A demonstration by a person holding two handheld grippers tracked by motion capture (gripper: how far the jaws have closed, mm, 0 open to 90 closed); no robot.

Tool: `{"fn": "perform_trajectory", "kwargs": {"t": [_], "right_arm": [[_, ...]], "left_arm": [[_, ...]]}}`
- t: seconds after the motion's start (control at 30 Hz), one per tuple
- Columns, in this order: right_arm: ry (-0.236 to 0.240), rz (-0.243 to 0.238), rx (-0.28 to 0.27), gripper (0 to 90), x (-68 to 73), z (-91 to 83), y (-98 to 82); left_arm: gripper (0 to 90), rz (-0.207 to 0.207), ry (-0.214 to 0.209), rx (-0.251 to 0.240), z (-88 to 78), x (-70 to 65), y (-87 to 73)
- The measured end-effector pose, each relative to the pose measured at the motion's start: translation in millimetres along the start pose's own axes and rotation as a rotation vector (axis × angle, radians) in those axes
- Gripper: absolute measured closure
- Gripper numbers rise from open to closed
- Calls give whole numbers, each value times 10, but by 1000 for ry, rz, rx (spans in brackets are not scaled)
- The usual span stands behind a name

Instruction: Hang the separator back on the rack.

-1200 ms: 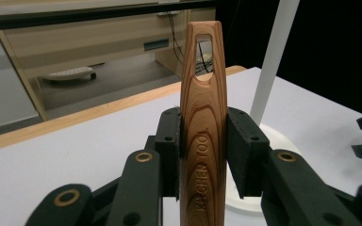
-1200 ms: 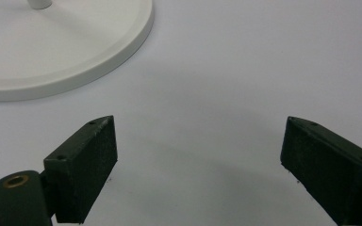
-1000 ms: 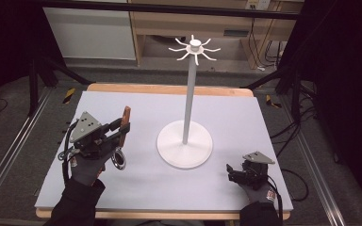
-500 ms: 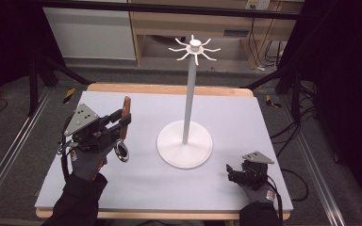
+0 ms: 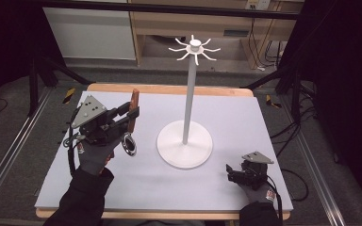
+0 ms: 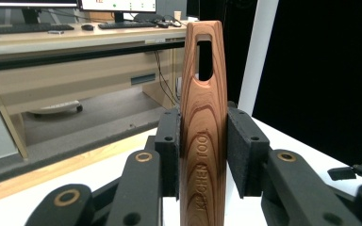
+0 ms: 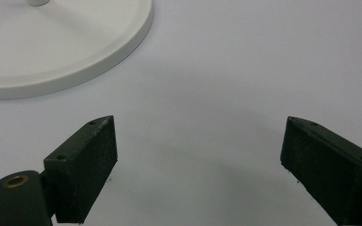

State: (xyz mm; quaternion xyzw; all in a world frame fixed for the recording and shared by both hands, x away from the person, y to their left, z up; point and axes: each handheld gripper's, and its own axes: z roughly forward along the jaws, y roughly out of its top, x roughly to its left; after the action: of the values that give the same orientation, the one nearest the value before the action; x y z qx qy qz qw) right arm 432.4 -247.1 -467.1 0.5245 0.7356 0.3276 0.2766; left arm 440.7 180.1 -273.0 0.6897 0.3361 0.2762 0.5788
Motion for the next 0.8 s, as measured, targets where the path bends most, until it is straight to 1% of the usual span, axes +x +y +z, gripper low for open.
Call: {"fn": "perform_trajectory", "kwargs": {"t": [0.1, 0.4, 0.47, 0.63, 0.77, 0.8], "right_arm": [[0, 0, 0, 118, 0, 1, 0], [-2, 2, -3, 118, 2, -4, 0], [0, 3, -5, 118, 2, -6, 1], [-1, 2, -5, 118, 0, -7, 2], [0, 6, -7, 118, 3, -7, 3], [0, 3, -7, 118, 1, -6, 2]], "left_arm": [[673, -1, -1, -12, 9, -13, 46], [673, 10, -8, -23, 48, -66, 172], [673, 14, -9, -26, 56, -81, 192], [673, 8, -22, -34, 75, -111, 226], [673, 14, -21, -38, 80, -130, 256], [673, 7, -29, -35, 79, -142, 264]]}}
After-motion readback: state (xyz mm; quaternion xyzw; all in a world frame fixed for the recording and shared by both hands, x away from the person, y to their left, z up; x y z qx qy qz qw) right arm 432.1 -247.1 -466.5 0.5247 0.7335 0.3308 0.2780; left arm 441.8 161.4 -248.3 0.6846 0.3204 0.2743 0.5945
